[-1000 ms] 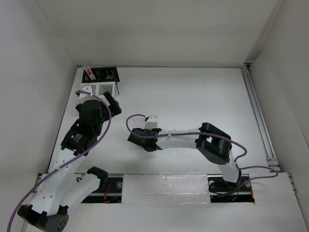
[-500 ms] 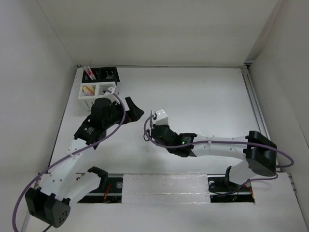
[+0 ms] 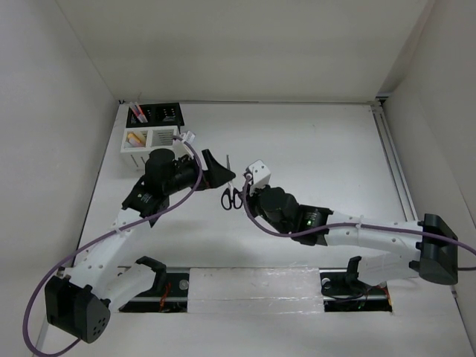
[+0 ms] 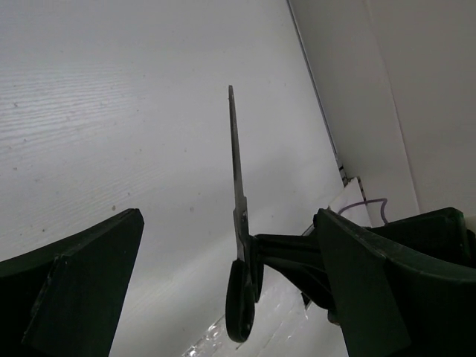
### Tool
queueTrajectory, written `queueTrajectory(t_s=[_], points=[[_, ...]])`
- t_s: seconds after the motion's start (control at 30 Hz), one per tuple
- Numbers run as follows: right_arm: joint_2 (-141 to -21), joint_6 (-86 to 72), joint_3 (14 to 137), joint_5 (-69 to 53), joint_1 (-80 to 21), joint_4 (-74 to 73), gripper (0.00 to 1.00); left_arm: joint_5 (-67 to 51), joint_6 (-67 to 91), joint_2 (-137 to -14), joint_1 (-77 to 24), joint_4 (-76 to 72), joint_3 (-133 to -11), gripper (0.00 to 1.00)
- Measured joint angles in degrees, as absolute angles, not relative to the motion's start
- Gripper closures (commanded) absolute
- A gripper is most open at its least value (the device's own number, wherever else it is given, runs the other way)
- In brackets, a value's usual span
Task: Sort the stationery into containers
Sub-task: Pass the stationery from the right arm to the left
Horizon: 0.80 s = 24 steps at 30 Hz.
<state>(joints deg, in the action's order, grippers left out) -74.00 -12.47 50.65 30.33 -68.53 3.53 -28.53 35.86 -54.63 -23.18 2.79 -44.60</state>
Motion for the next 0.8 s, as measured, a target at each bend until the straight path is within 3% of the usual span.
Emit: queueTrajectory(t_s=[0.1, 0.17, 0.27, 0.3, 0.33, 0.4, 0.43, 0.5, 0.57, 0.67, 0.7, 0.73, 0.77, 0.8], points=[[-72.6, -11.3, 50.6, 28.1, -68.5, 4.9, 1.00, -29.5, 36.1, -54.7, -23.2, 1.0, -43.9, 0.00], [-72.2, -10.8, 50.6, 26.9, -68.5, 5.3, 1.00, -30.2, 36.3, -54.7, -23.2, -0.4, -43.1, 0.05], [-72.2, -10.4, 50.5, 25.2, -68.5, 5.7, 1.00, -30.7, 36.9, -54.6, -23.2, -2.3, -41.7, 0.29], [-72.2, -10.3, 50.5, 24.9, -68.5, 5.6, 1.00, -30.9, 37.1, -54.6, -23.2, -2.4, -41.5, 0.51], [-72.2, -10.2, 50.5, 24.6, -68.5, 5.6, 1.00, -31.1, 37.4, -54.6, -23.2, -2.8, -41.3, 0.60], [-72.2, -10.2, 50.5, 24.0, -68.5, 5.7, 1.00, -31.2, 37.4, -54.6, -23.2, -3.5, -41.1, 0.67], [-72.2, -10.0, 50.5, 23.4, -68.5, 5.8, 1.00, -31.3, 37.4, -54.6, -23.2, -3.7, -41.1, 0.76], [-72.2, -9.5, 50.2, 21.8, -68.5, 6.6, 1.00, -31.4, 37.4, -54.6, -23.1, -4.2, -41.1, 0.81], [-72.1, -8.5, 49.8, 19.4, -68.5, 7.2, 1.00, -31.2, 37.3, -54.6, -23.1, -4.5, -41.1, 1.00], [-72.1, -6.7, 49.3, 16.5, -68.4, 7.7, 1.00, -31.0, 38.1, -54.1, -23.2, -4.7, -41.1, 1.00], [-71.9, -6.1, 48.9, 15.4, -68.2, 8.3, 0.87, -30.8, 38.1, -53.8, -23.3, -4.6, -41.1, 1.00], [-71.8, -5.7, 48.7, 14.7, -68.0, 8.7, 0.53, -30.4, 38.1, -53.4, -23.3, -4.3, -41.1, 1.00], [-71.7, -5.3, 48.5, 13.9, -67.8, 9.2, 0.01, -29.4, 37.9, -53.0, -23.3, -4.0, -41.2, 1.00], [-70.7, -4.2, 47.8, 12.4, -67.9, 9.5, 0.00, -26.2, 37.5, -52.7, -23.1, -3.8, -41.2, 1.00]])
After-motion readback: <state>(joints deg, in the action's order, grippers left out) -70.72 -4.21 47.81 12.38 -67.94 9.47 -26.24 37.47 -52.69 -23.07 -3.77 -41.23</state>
